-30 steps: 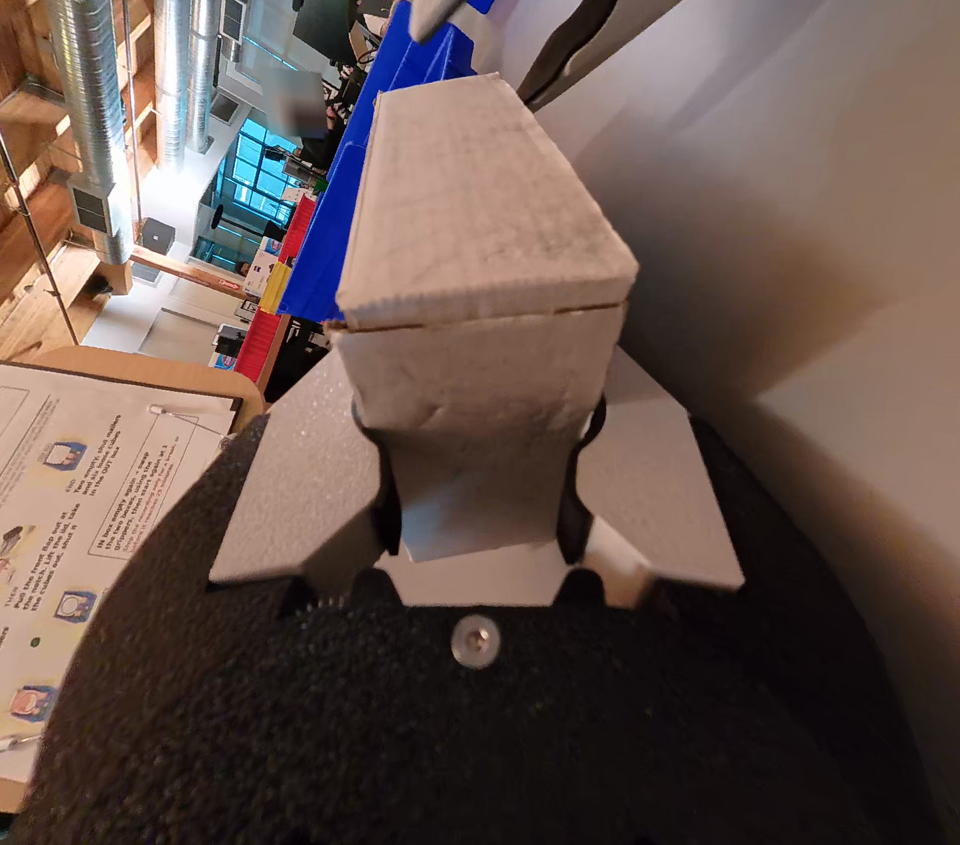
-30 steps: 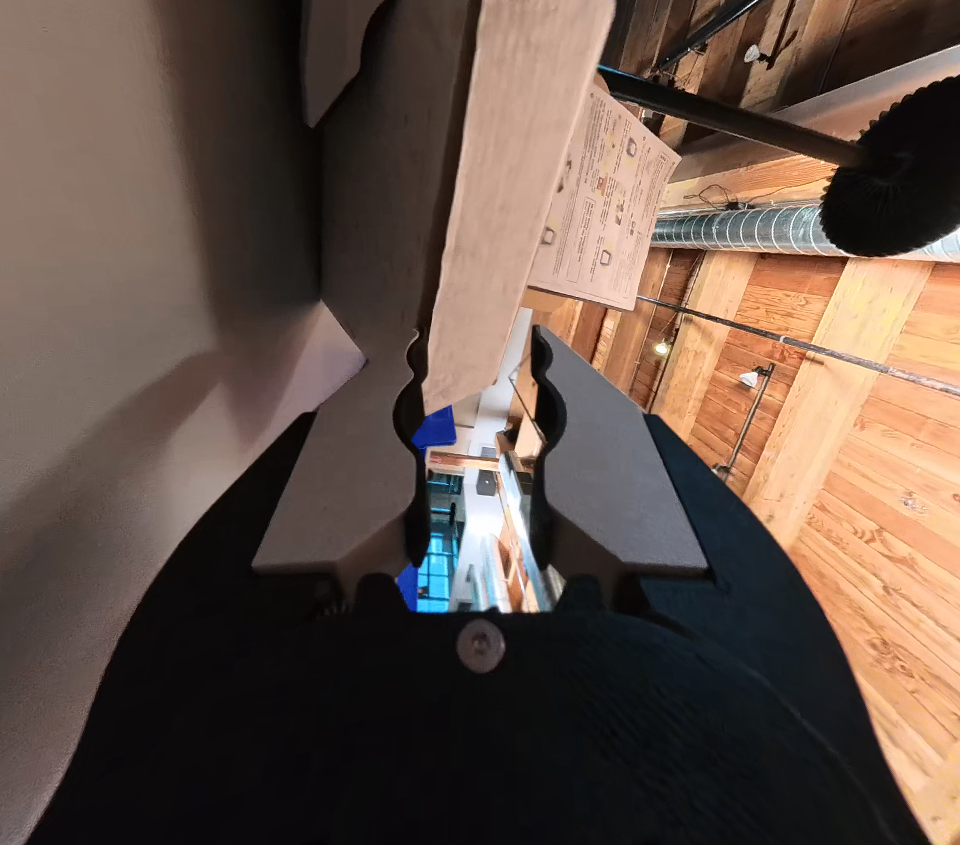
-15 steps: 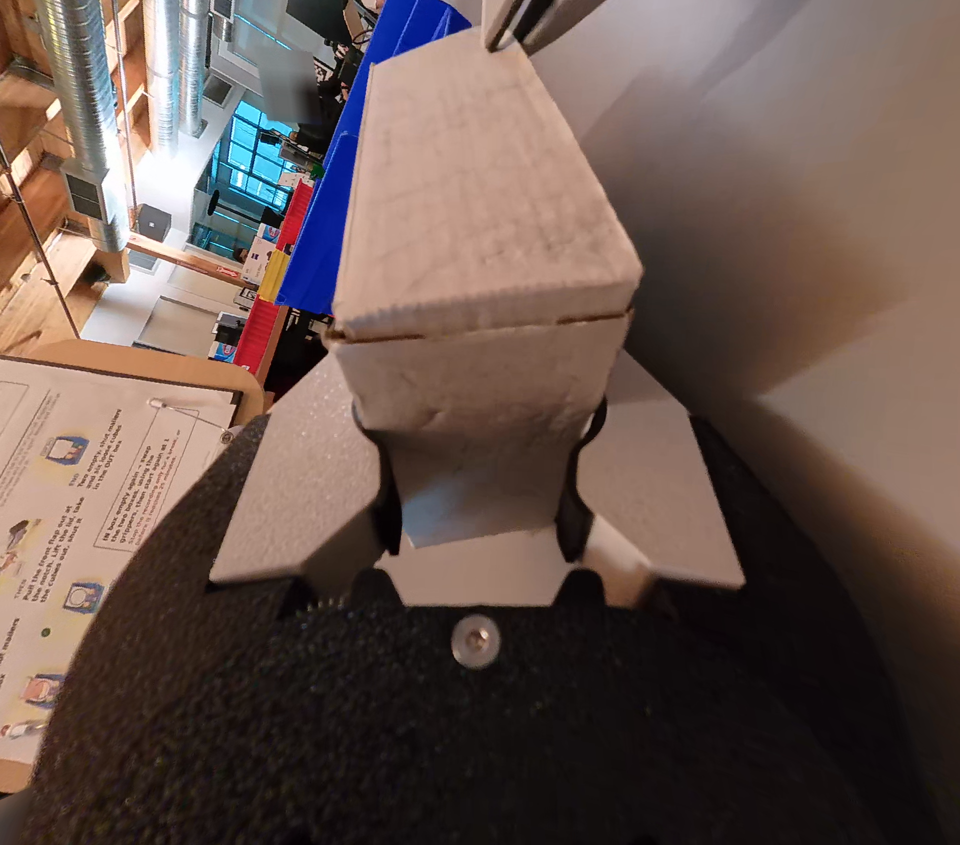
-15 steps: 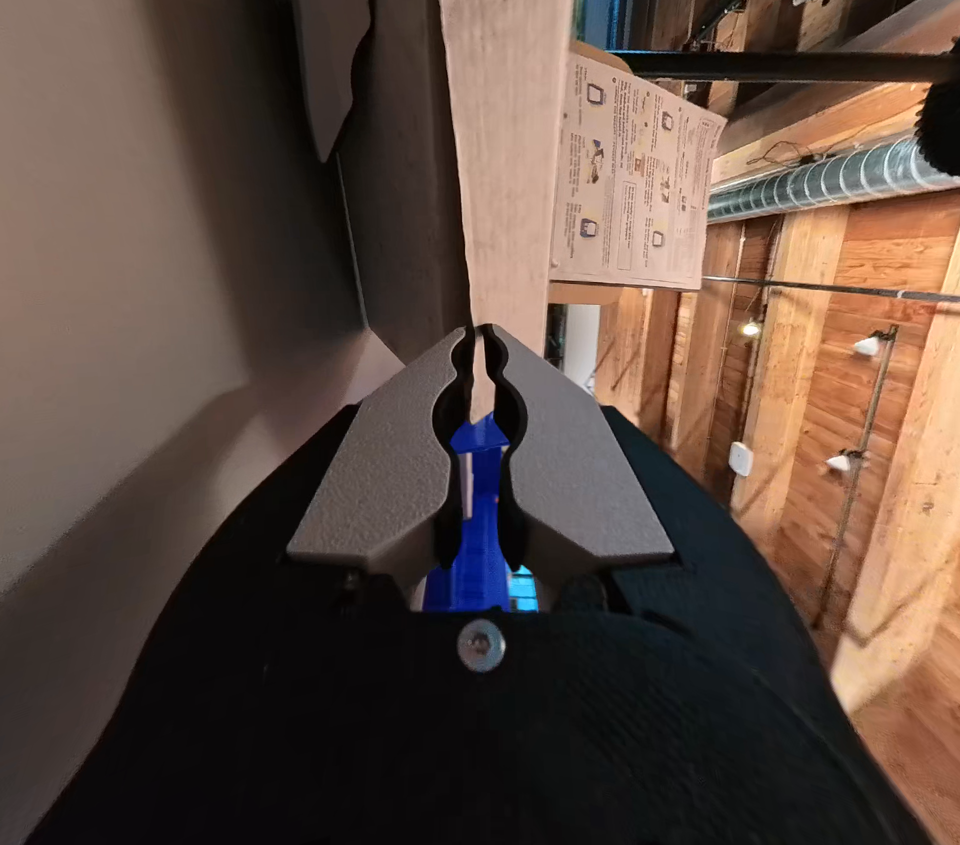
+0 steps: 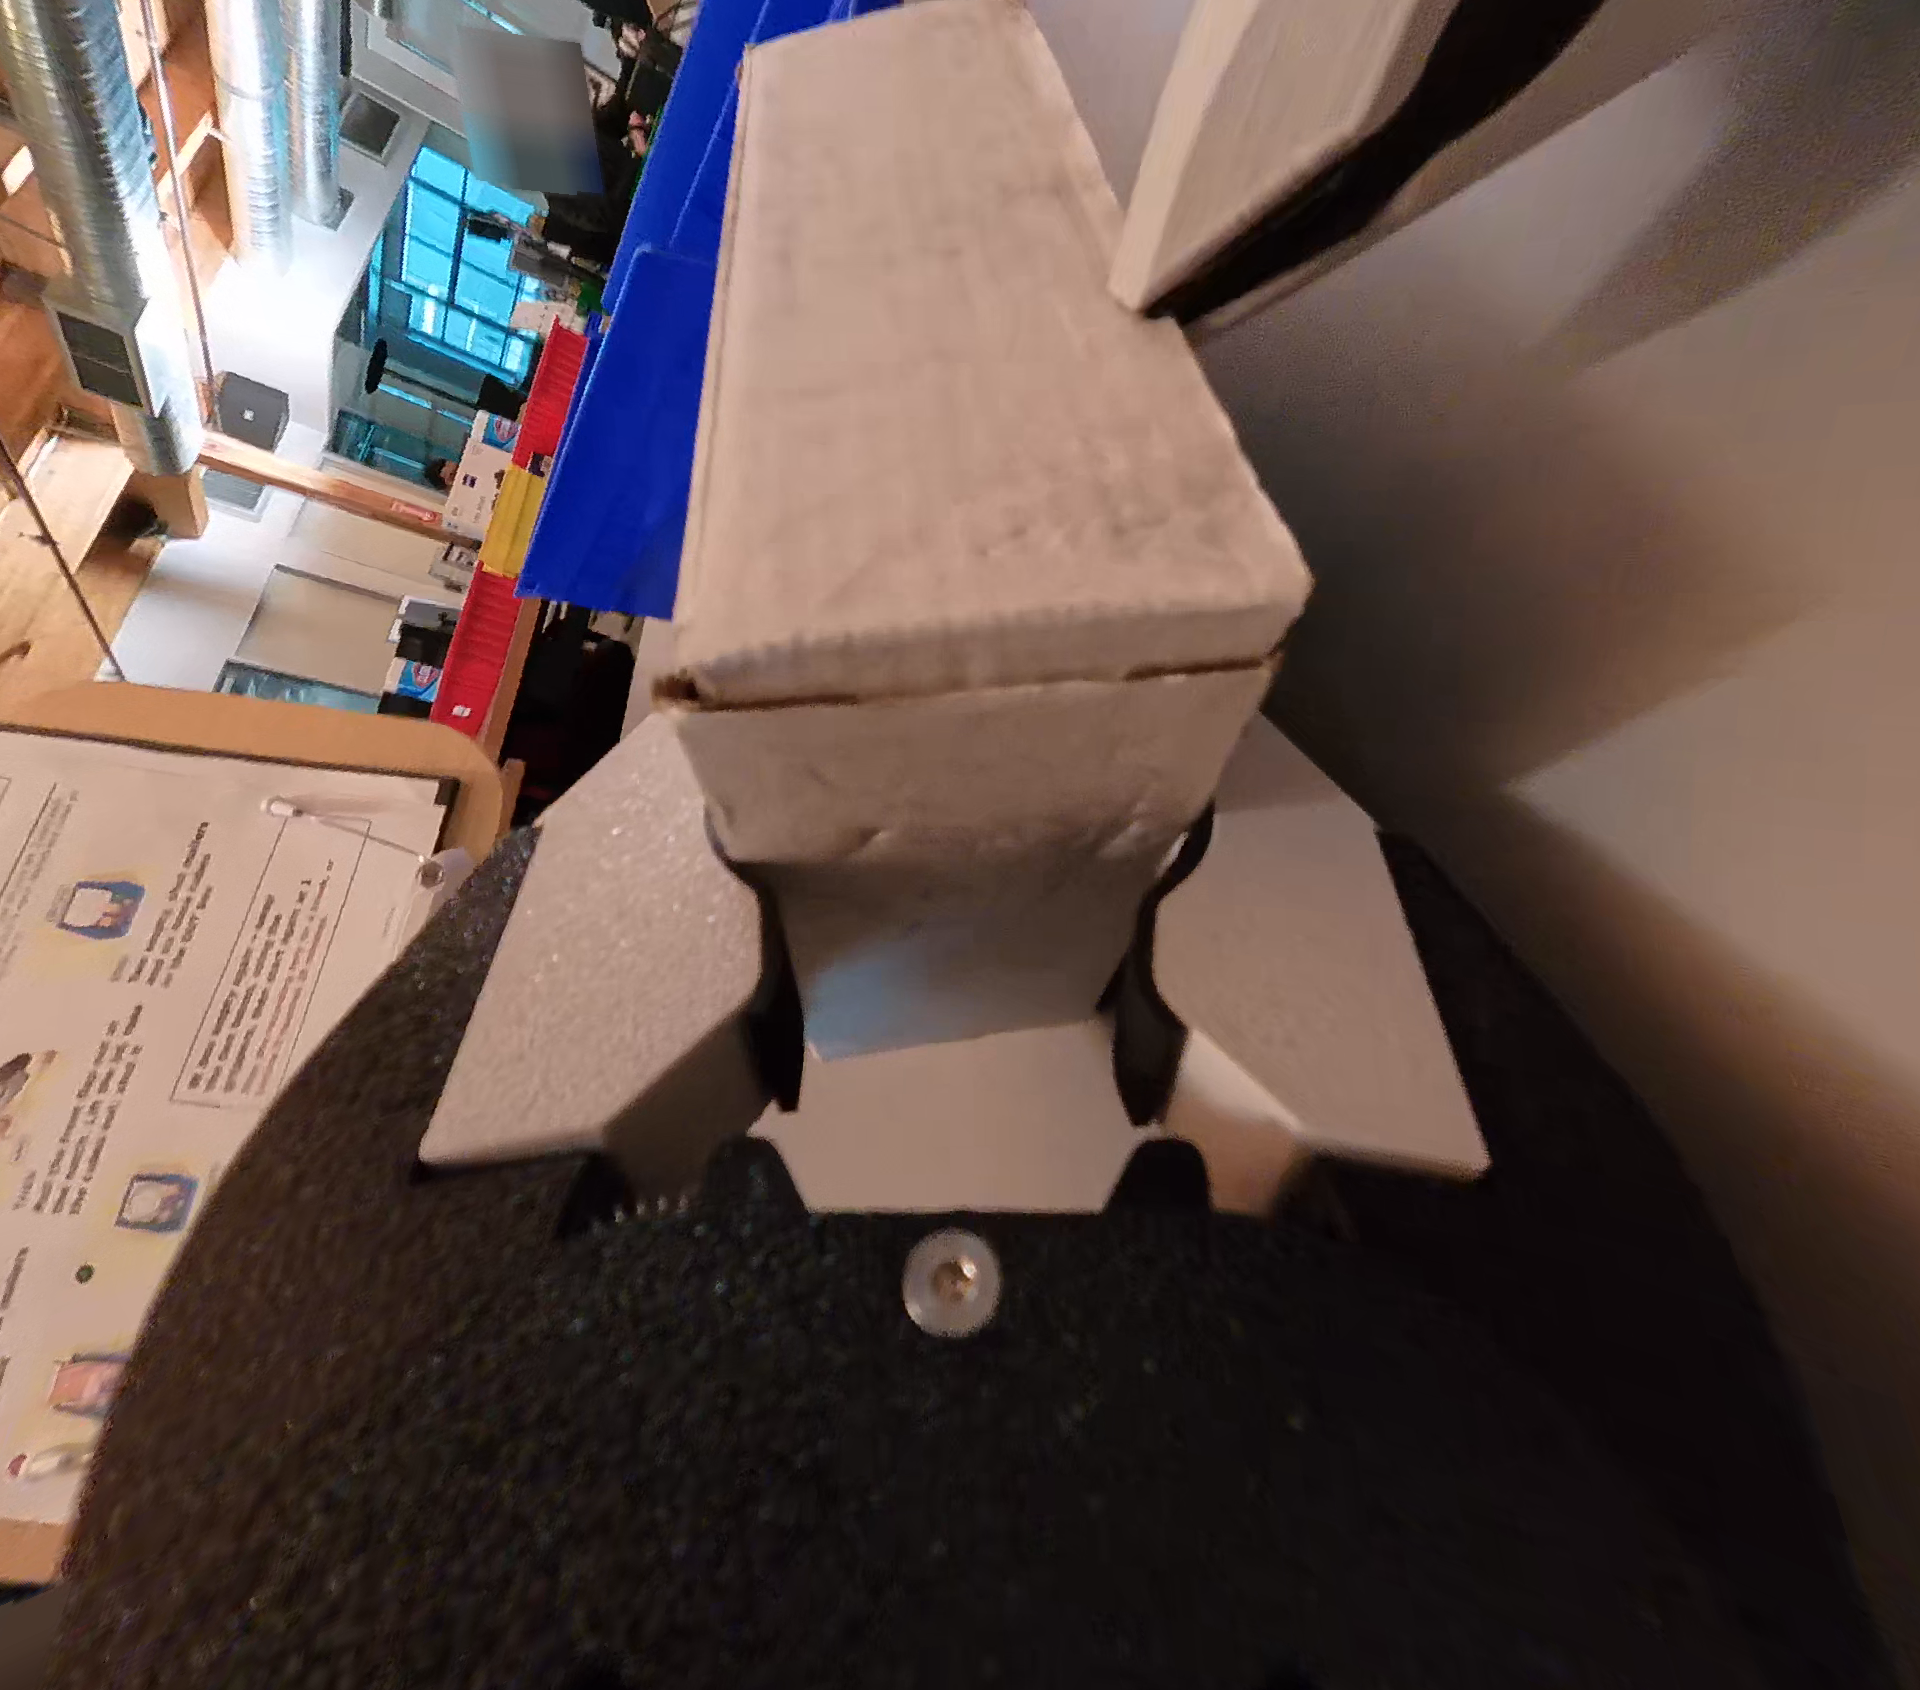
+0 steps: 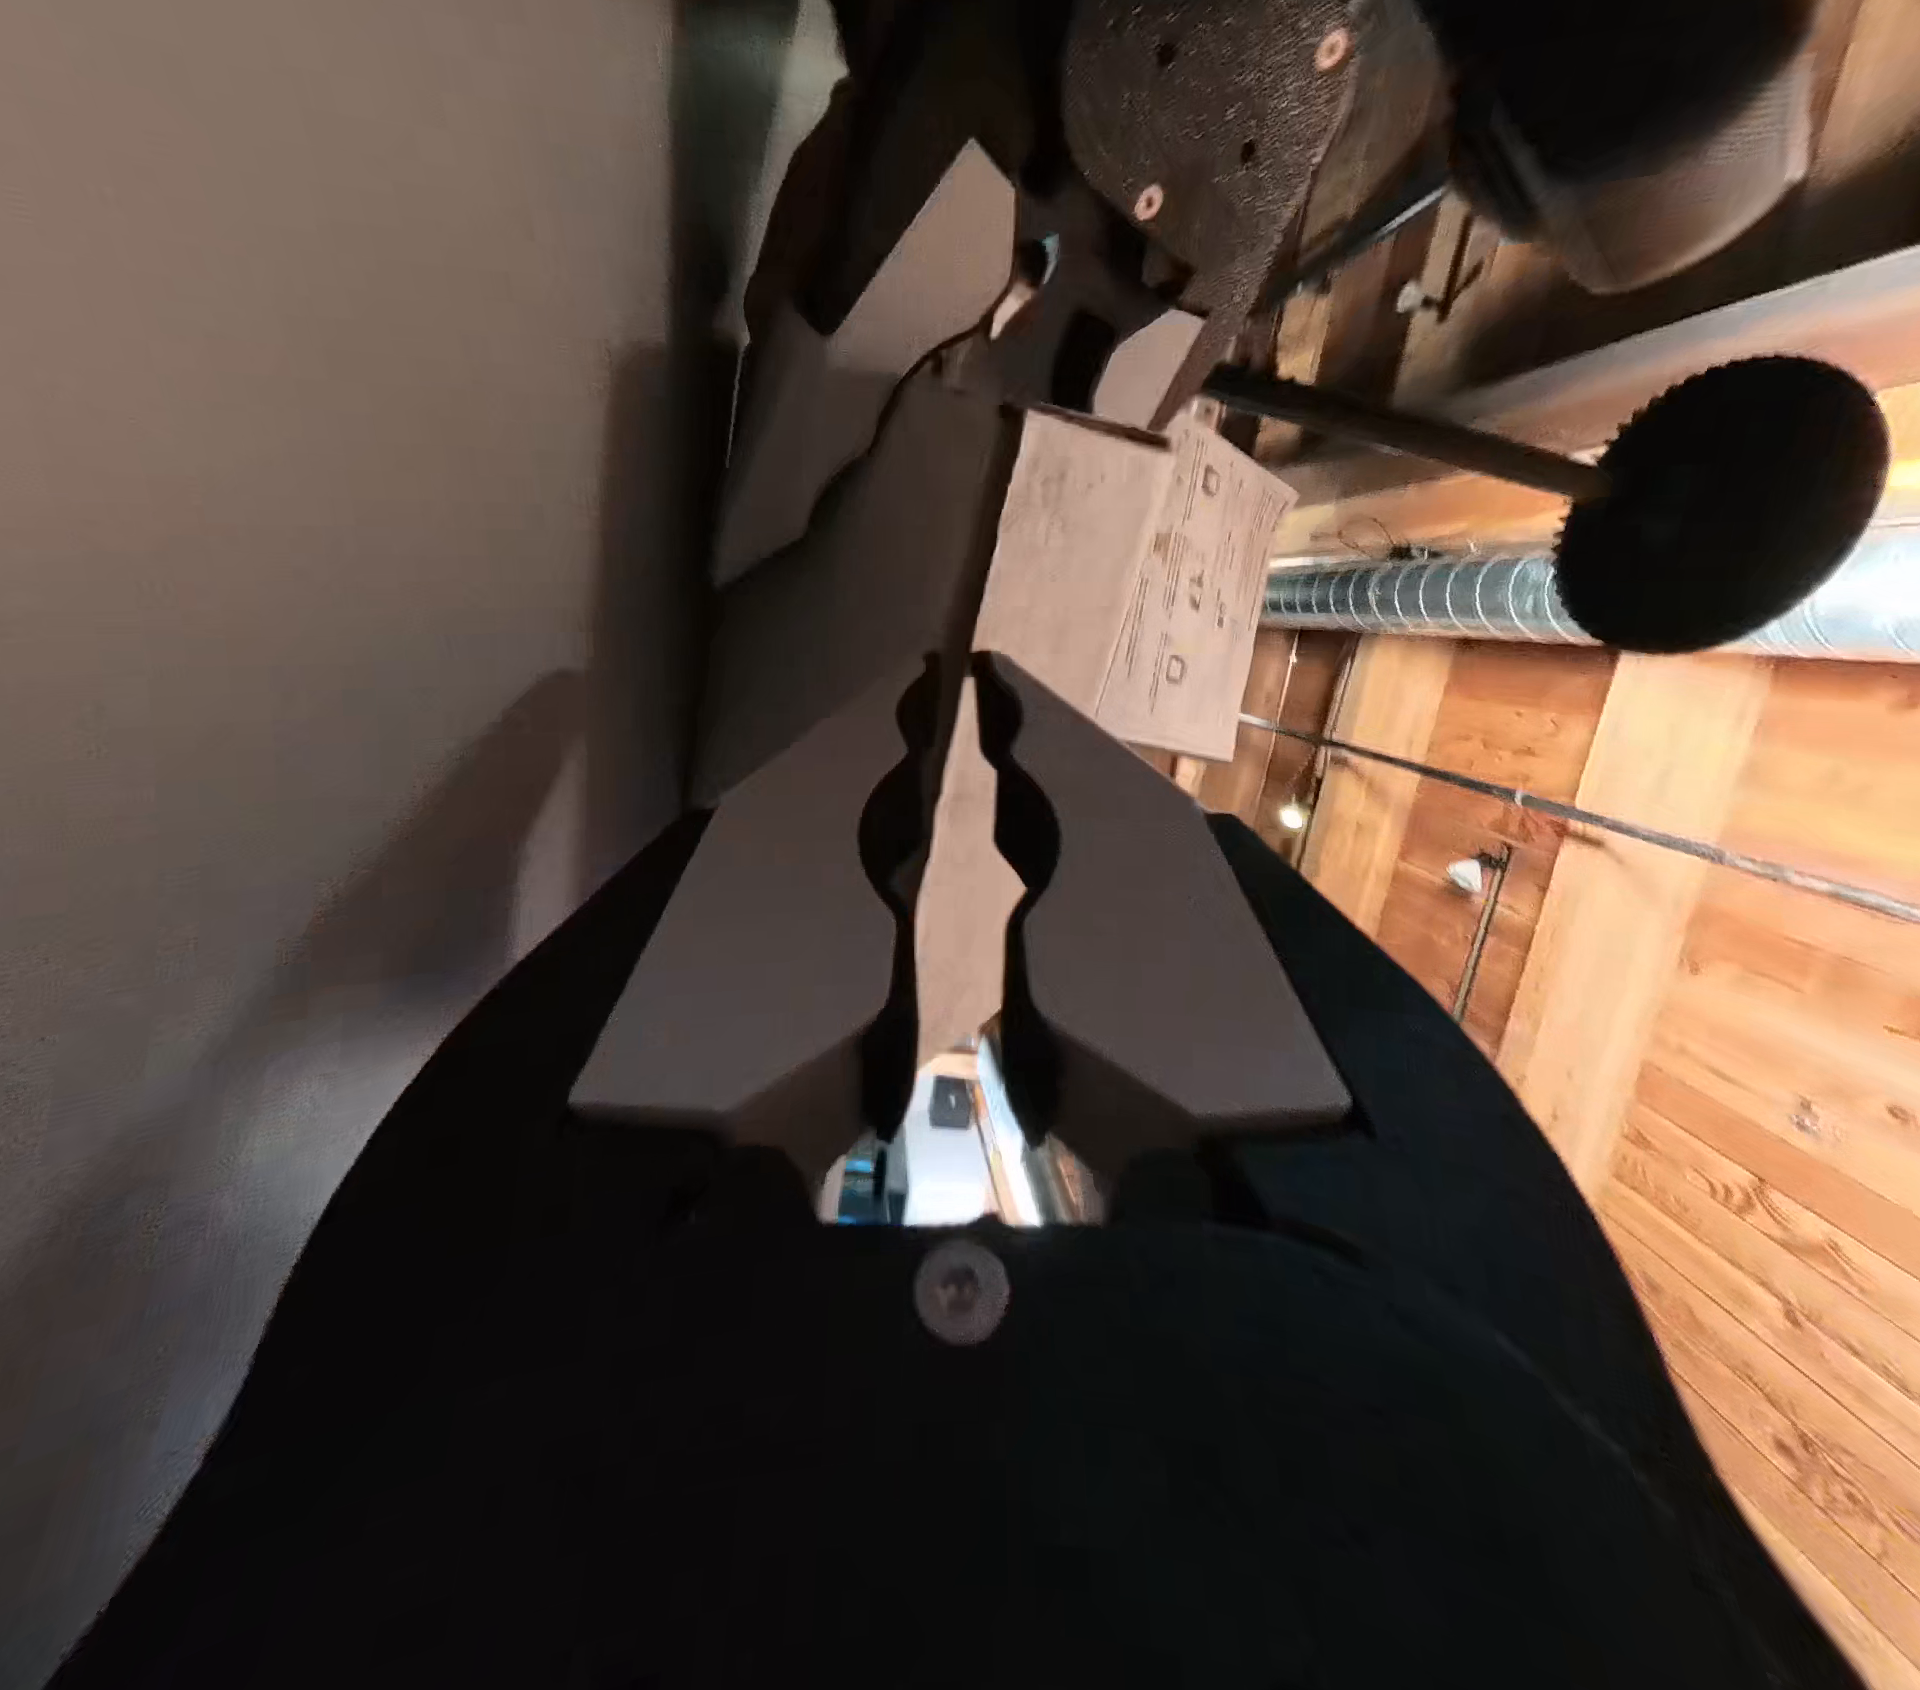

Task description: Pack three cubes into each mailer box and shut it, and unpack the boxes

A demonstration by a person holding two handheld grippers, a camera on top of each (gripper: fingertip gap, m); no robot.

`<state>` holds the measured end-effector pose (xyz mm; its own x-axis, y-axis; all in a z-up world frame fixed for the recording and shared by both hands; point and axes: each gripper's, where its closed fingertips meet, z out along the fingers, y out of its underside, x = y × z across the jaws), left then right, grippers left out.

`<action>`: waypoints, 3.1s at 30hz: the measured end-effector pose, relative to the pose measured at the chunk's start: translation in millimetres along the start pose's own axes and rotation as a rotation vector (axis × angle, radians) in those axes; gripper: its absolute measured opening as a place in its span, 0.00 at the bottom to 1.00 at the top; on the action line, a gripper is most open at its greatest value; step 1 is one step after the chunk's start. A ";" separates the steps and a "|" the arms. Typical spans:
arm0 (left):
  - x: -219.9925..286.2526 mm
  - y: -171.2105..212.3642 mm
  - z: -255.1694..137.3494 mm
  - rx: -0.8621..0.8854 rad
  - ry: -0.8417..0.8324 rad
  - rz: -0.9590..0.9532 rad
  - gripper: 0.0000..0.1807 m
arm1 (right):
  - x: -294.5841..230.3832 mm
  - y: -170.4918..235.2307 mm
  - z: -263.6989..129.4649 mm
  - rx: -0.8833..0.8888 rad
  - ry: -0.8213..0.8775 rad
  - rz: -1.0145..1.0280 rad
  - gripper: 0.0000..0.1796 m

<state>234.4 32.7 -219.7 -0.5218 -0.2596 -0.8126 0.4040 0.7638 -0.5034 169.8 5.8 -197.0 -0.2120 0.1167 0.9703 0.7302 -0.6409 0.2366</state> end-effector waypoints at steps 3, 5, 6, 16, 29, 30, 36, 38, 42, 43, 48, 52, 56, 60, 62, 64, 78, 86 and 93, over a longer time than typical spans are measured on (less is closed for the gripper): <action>-2.4 4.6 -0.6 -0.004 0.000 -0.015 0.39 | 3.0 0.0 5.4 -0.019 0.018 -0.042 0.01; -2.3 4.2 0.0 -0.007 -0.006 -0.005 0.39 | 6.4 -0.8 8.6 -0.026 0.019 -0.020 0.05; -2.9 4.6 0.3 -0.010 -0.003 -0.018 0.39 | 6.5 -0.1 9.7 -0.040 0.020 -0.018 0.03; -4.2 7.3 3.0 -0.028 -0.026 0.022 0.39 | 30.5 8.5 -4.4 -0.004 0.025 0.136 0.00; -12.3 12.1 -13.2 0.031 -0.107 0.107 0.44 | 20.1 70.5 -7.3 -0.088 -0.139 0.292 0.00; -14.0 15.1 -17.7 0.020 -0.103 0.050 0.45 | 21.5 69.4 -5.4 -0.092 -0.159 0.286 0.00; -21.4 16.8 -87.3 0.004 -0.104 -0.246 0.34 | 34.1 67.2 5.1 -0.129 -0.311 0.364 0.00; -23.6 -3.9 -116.8 0.059 -0.209 -0.225 0.11 | 37.5 65.9 7.7 -0.131 -0.324 0.384 0.00; 1.9 -47.8 -124.3 -0.045 -0.285 0.032 0.00 | 41.1 60.6 13.4 -0.131 -0.338 0.411 0.00; 6.4 -56.5 -116.3 -0.076 -0.290 0.065 0.00 | 41.6 58.5 14.6 -0.132 -0.345 0.409 0.00; -10.3 -58.5 -73.1 -0.302 -0.358 0.211 0.00 | 44.0 48.5 17.7 -0.128 -0.366 0.422 0.00; -17.3 -33.1 -56.7 -0.490 -0.360 0.250 0.00 | 48.1 40.8 16.7 -0.094 -0.380 0.426 0.00; 17.5 -21.3 -45.9 -0.535 -0.188 0.195 0.00 | 53.8 38.9 20.7 -0.051 -0.411 0.457 0.00; -3.1 -37.1 -57.1 -0.452 -0.316 0.166 0.00 | 63.3 35.3 25.2 -0.001 -0.420 0.525 0.00; -17.7 -41.5 -62.2 -0.439 -0.353 0.105 0.00 | 63.9 34.3 26.6 0.006 -0.414 0.523 0.00; -21.7 -25.2 -61.1 -0.502 -0.328 0.060 0.00 | 63.9 32.8 28.8 0.010 -0.425 0.525 0.00; -6.0 5.1 -61.2 -0.531 -0.274 -0.129 0.00 | 73.6 87.6 159.0 -0.168 -0.477 0.643 0.01; -6.5 5.9 -62.4 -0.506 -0.290 -0.171 0.00 | -11.1 104.6 223.2 -0.405 -0.778 0.764 0.06; -5.6 5.3 -62.4 -0.480 -0.327 -0.244 0.00 | 25.3 98.0 214.9 -0.380 -0.808 0.939 0.35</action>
<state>192.6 75.1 -199.6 -0.2691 -0.5691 -0.7770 -0.1199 0.8203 -0.5592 375.6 109.0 -138.4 0.8248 -0.1555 0.5436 0.1277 -0.8854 -0.4469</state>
